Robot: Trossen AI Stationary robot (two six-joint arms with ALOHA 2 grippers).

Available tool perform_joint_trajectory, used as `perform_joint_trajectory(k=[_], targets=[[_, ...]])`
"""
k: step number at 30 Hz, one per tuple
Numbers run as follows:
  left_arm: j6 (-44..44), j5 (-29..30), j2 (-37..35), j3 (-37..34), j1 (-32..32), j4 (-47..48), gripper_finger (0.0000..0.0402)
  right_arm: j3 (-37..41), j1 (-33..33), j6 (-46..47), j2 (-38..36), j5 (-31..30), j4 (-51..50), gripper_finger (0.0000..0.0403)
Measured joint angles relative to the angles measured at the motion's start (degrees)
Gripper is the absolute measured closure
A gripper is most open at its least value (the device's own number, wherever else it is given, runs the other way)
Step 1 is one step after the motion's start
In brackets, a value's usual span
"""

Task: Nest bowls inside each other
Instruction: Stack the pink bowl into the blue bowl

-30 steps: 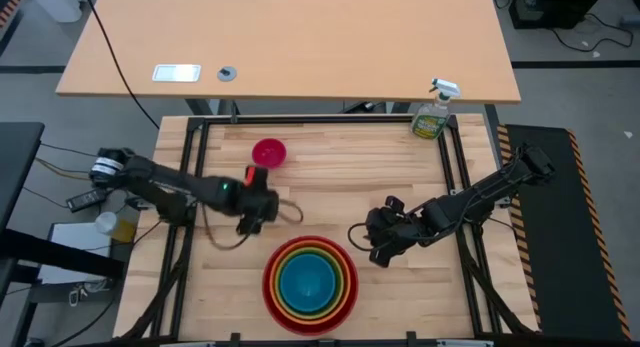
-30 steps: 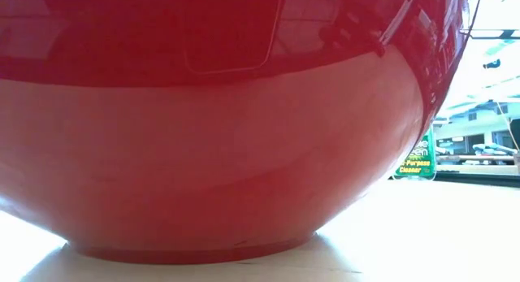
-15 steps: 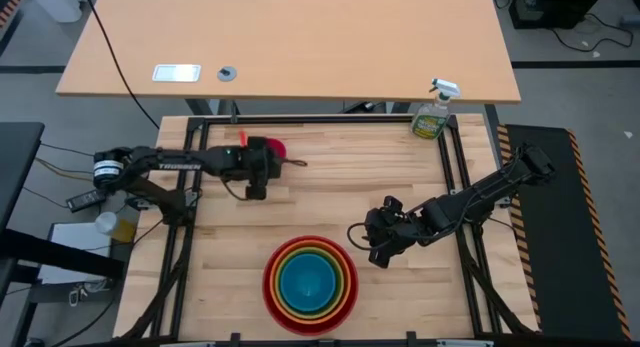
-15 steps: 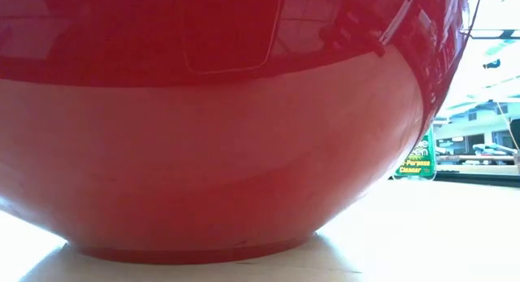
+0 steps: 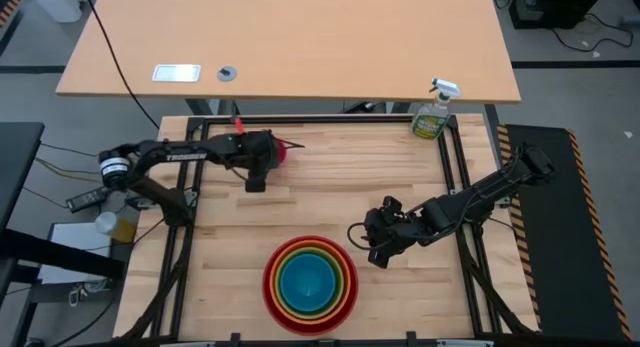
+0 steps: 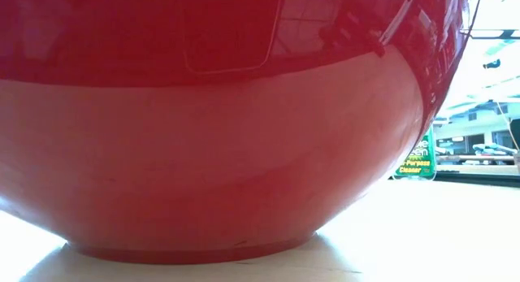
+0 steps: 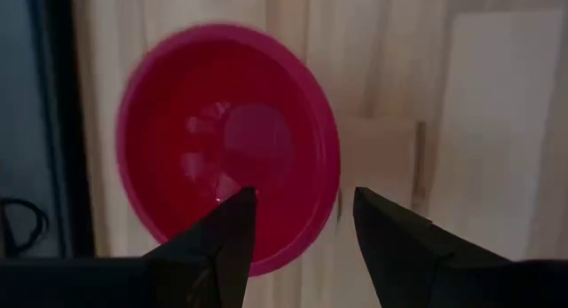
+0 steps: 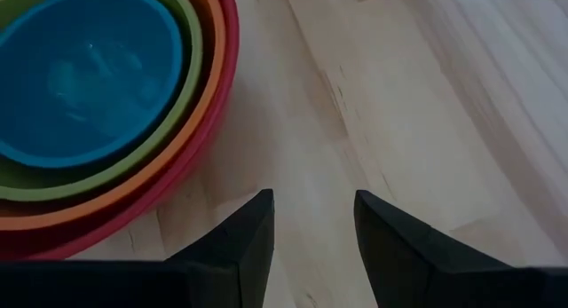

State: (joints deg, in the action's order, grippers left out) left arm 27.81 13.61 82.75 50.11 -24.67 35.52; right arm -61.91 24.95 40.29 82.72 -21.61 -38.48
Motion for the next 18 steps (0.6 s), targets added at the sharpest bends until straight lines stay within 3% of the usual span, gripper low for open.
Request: perform_joint_trajectory(k=[10,14,18], targets=[[0.8,4.4,10.2,0.0,-0.3,-1.7,0.0230,0.0,0.0,0.0,0.0,-0.4,-0.1,0.0239],[1.6,4.7,11.9,0.0,-0.3,-1.5,0.0285,0.0,0.0,0.0,0.0,-0.4,-0.1,0.0239],[2.3,5.4,11.2,0.1,0.0,-1.3,0.0366,0.0,0.0,0.0,0.0,-0.4,-0.1,0.0239]])
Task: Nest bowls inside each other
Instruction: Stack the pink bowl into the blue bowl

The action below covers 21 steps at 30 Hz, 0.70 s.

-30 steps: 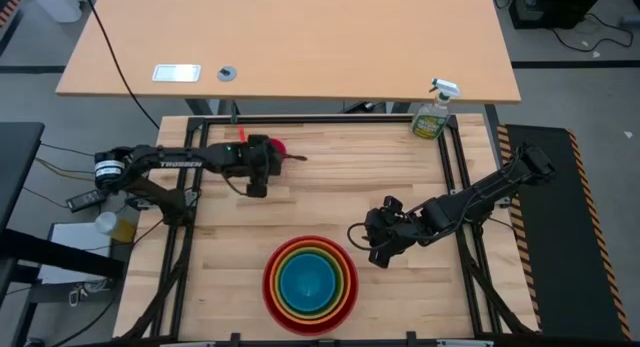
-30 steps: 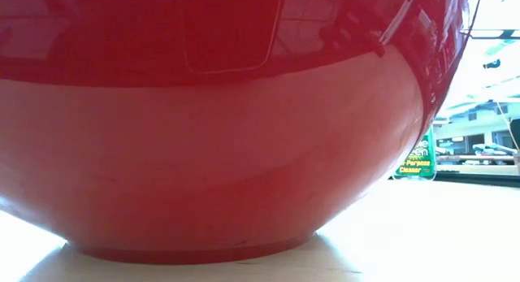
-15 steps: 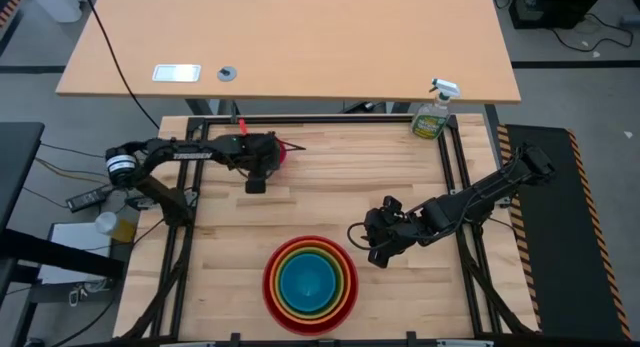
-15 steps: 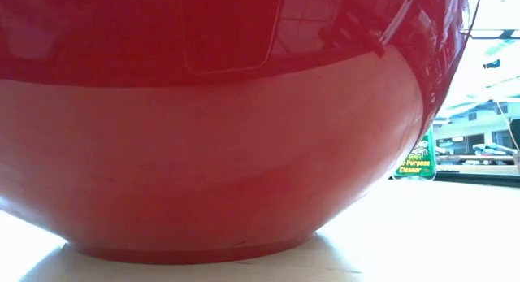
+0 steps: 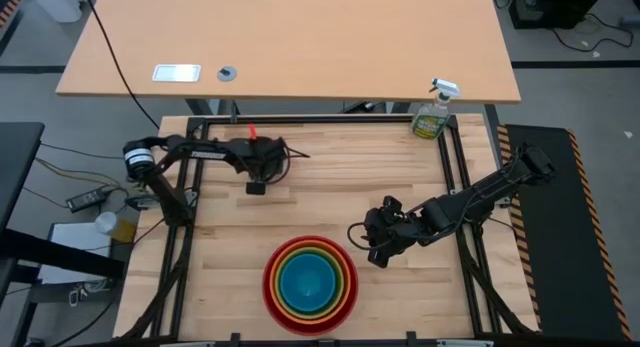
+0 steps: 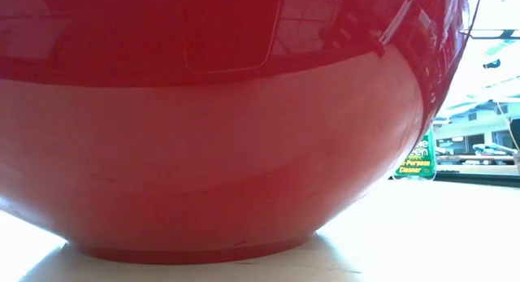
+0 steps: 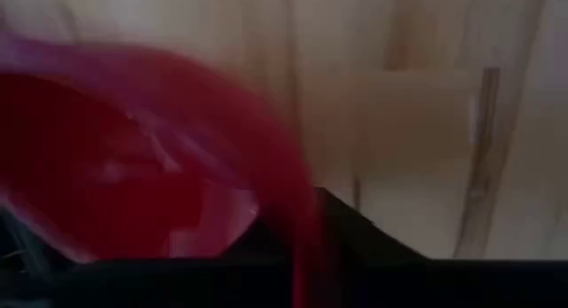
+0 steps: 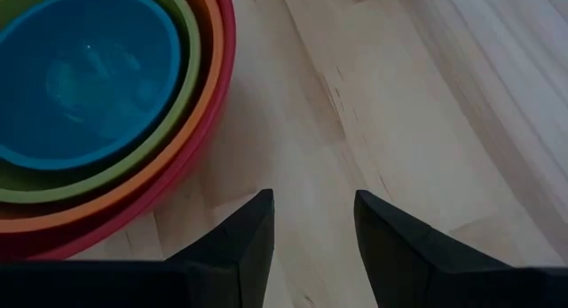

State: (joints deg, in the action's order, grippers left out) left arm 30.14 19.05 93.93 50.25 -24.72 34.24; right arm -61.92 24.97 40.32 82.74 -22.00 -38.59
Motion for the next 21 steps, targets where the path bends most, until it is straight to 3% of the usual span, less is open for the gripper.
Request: perform_joint_trajectory(k=[2,10,15,21], targets=[[0.4,-0.8,-1.1,0.4,0.5,1.7,0.0387,0.0,0.0,0.0,0.0,0.0,0.0,0.0239],[-1.6,-3.8,-11.1,3.9,6.4,10.6,0.0387,0.0,0.0,0.0,0.0,0.0,0.0,0.0239],[-5.1,-6.0,-17.3,4.7,17.8,9.2,0.0387,0.0,0.0,0.1,0.0,0.1,-0.1,0.0239],[-10.1,-5.1,-17.5,4.7,34.4,2.5,0.0387,1.0,-0.3,1.8,0.0,0.9,-0.1,0.0239]])
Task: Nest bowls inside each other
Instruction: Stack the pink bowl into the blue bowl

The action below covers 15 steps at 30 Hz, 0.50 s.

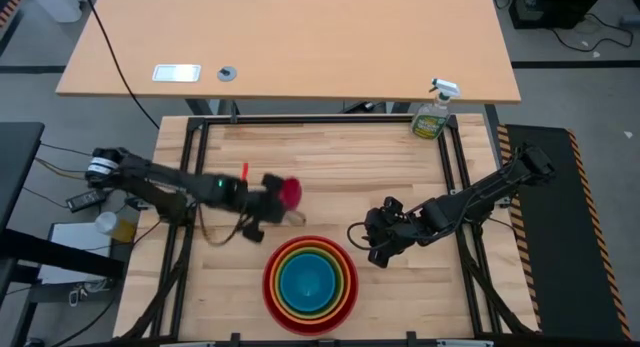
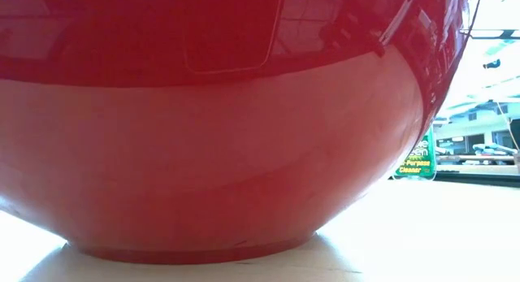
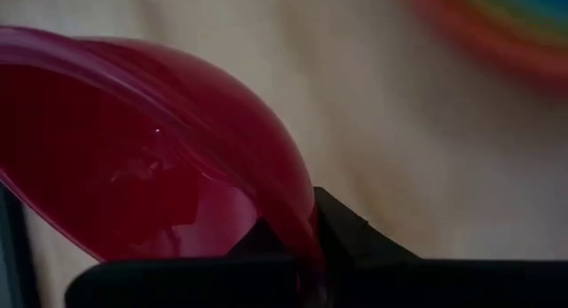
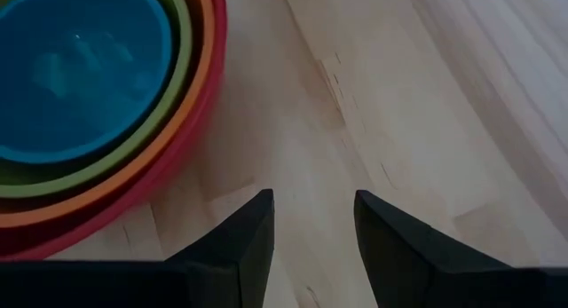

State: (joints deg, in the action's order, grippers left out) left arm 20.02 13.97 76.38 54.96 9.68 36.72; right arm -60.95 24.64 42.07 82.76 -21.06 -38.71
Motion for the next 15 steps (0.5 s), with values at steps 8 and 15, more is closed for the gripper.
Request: perform_joint_trajectory(k=[8,15], targets=[[-3.0,3.3,5.2,7.2,15.4,-5.2,0.0387,0.7,-0.2,0.4,0.0,0.2,0.2,0.0239],[-0.7,4.2,15.6,17.7,23.1,-4.9,0.0388,0.7,-0.2,0.4,0.0,0.2,0.1,0.0239]])
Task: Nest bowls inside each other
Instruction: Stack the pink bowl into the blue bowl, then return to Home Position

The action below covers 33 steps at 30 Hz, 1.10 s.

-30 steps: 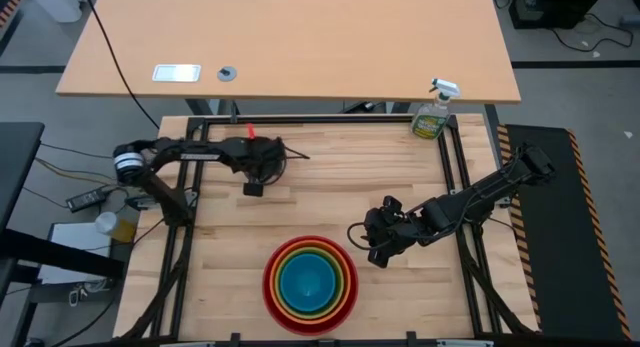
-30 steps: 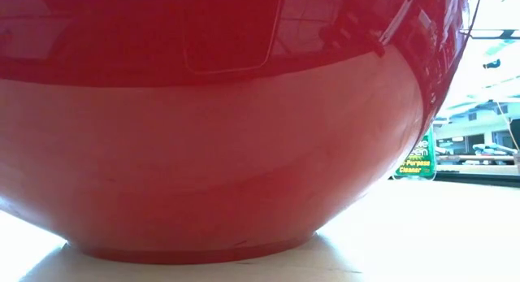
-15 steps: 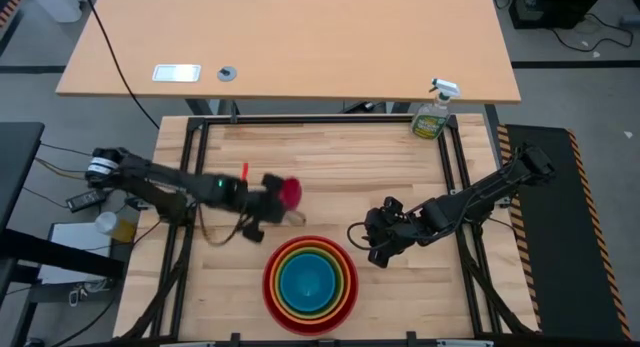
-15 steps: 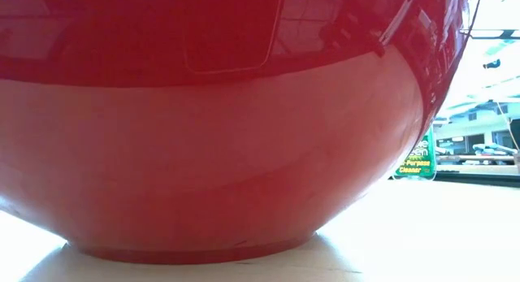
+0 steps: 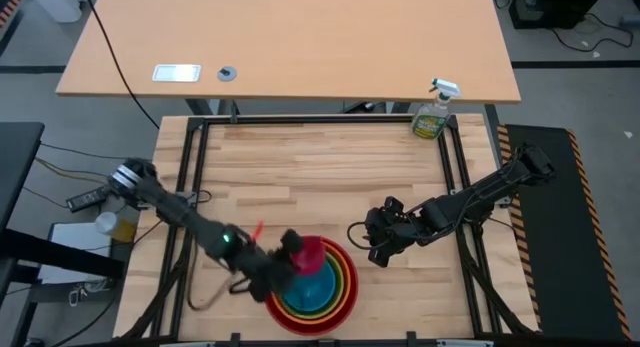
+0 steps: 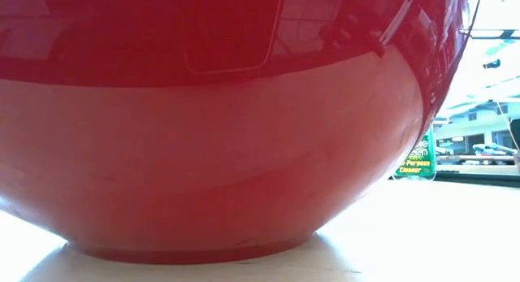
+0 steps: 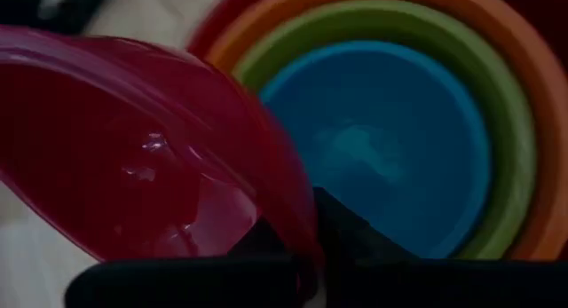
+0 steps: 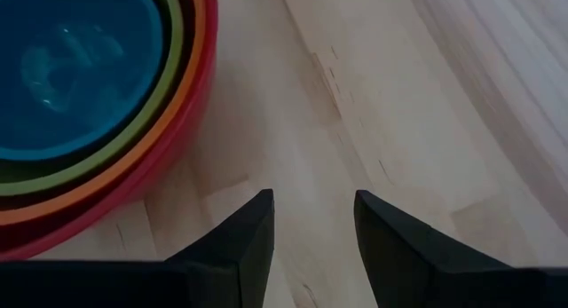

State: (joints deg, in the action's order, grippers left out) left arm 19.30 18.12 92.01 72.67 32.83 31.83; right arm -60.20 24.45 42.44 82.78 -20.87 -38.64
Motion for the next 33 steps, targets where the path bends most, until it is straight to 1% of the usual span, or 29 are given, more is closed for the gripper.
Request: perform_joint_trajectory(k=[2,4,8,11,13,21,24,26,28,33], targets=[[1.0,0.0,4.4,3.2,1.5,2.4,0.0388,0.0,0.0,0.0,0.0,0.0,0.0,0.0239],[1.3,-0.1,8.5,6.4,2.4,6.8,0.0388,0.0,0.0,0.0,0.0,0.0,0.0,0.0239],[1.4,-0.2,15.7,11.2,2.8,13.9,0.0388,0.0,0.0,-0.1,0.0,0.0,0.0,0.0239],[2.3,-0.2,19.4,13.1,2.8,15.5,0.0377,0.0,0.0,-0.2,0.0,0.0,0.1,0.0239],[2.8,0.4,20.2,13.6,2.9,14.9,0.0358,0.0,0.0,-0.2,0.0,-0.2,0.1,0.0239],[1.6,2.0,19.0,13.6,3.1,13.6,0.0230,0.0,0.0,-0.5,0.0,-0.4,0.1,0.0239],[0.2,2.3,17.9,13.7,3.6,12.8,0.0192,0.0,0.0,-0.5,0.0,-0.4,0.2,0.0239],[-1.8,2.3,17.0,13.9,4.0,13.2,0.0176,0.0,0.0,-0.6,0.0,-0.3,0.0,0.0239],[-3.3,1.9,15.5,14.0,4.2,13.6,0.0169,0.0,0.0,-0.6,0.0,0.0,-0.2,0.0239],[-7.8,0.7,11.0,14.0,4.1,13.5,0.0171,0.0,0.0,-0.6,0.0,0.8,0.0,0.0239]])
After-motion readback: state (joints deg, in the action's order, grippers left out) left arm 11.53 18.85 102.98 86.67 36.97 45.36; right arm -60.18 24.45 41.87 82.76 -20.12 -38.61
